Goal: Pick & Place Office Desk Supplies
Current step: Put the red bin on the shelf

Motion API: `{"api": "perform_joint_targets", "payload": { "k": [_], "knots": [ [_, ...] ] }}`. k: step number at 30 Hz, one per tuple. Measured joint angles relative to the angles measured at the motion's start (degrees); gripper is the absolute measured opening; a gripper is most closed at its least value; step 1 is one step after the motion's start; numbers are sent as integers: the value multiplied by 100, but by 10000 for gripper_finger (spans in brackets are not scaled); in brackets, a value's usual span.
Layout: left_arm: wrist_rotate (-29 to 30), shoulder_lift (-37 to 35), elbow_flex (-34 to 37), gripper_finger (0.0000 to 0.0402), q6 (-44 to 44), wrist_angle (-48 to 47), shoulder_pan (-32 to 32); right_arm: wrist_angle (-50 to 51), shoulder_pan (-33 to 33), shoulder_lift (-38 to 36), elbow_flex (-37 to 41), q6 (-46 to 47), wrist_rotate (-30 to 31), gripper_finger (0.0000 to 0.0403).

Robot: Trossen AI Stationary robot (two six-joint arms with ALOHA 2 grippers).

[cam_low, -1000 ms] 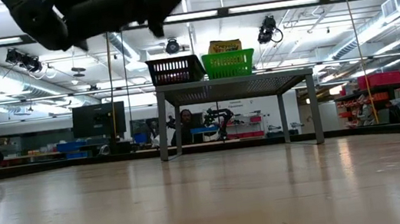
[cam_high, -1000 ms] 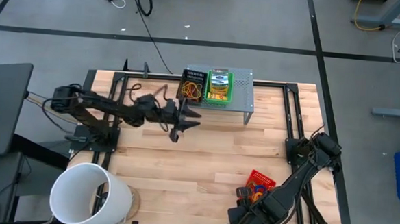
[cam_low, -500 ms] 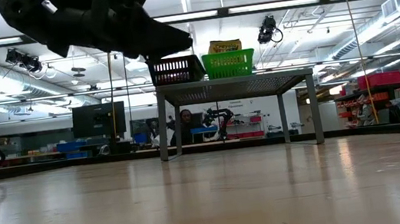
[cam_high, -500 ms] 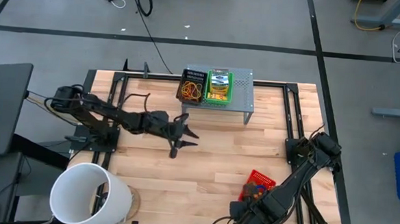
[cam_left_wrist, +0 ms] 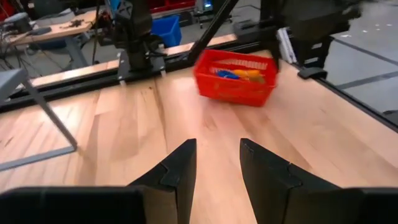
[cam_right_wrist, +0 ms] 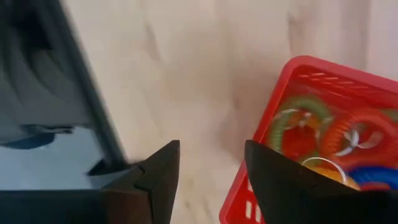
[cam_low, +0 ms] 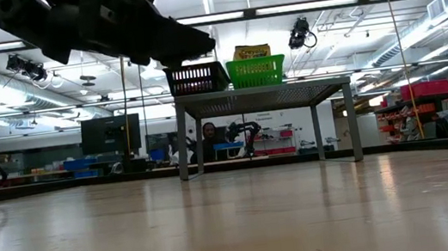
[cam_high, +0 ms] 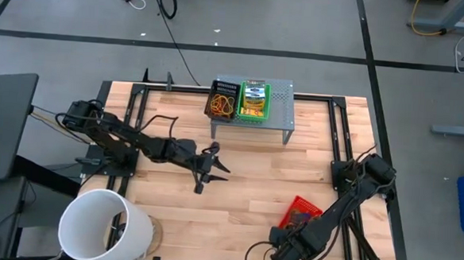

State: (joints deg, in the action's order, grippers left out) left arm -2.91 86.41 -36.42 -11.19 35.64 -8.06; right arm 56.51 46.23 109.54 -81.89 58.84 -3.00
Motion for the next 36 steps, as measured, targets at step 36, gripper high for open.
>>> {"api": "perform_joint_targets", "payload": {
  "k": [36],
  "knots": [
    [-14, 0, 0, 129, -62, 48, -209, 930, -187, 11, 471, 80, 443, 178]
  ]
}}
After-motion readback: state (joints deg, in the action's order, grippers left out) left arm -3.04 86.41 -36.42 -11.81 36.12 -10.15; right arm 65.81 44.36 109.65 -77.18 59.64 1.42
